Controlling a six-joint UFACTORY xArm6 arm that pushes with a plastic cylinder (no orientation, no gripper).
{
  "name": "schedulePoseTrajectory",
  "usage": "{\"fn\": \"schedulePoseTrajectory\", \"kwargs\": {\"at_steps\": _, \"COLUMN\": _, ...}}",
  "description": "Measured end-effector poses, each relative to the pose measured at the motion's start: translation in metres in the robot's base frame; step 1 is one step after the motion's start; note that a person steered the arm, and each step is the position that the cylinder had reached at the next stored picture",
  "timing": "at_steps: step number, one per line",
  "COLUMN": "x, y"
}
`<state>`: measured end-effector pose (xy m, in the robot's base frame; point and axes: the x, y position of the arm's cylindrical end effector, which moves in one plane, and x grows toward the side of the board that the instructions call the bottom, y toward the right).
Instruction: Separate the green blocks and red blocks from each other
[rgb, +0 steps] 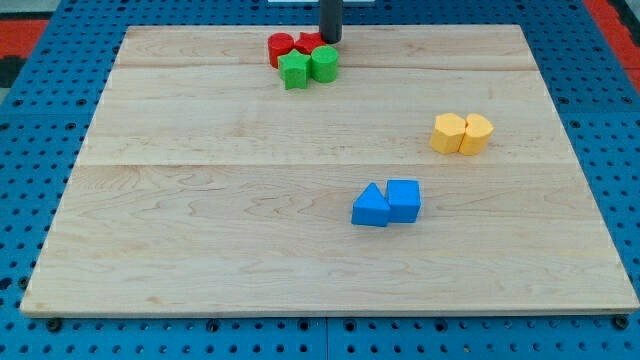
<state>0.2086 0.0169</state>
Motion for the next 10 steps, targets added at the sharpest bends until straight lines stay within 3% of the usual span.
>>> {"fn": "schedulePoseTrajectory", "kwargs": {"at_steps": 2, "x": -0.011, "y": 0.056}}
{"fn": "schedulePoseTrajectory", "kwargs": {"at_steps": 4, "x": 0.009, "y": 0.072}}
{"fn": "schedulePoseTrajectory", "kwargs": {"at_steps": 5, "x": 0.047, "y": 0.055}}
{"fn": "schedulePoseTrajectory", "kwargs": {"at_steps": 6, "x": 0.058, "y": 0.019}}
{"fn": "schedulePoseTrajectory", "kwargs": {"at_steps": 8, "x": 0.058, "y": -0.083}}
{"fn": "schedulePoseTrajectory", "kwargs": {"at_steps": 10, "x": 0.044, "y": -0.113}}
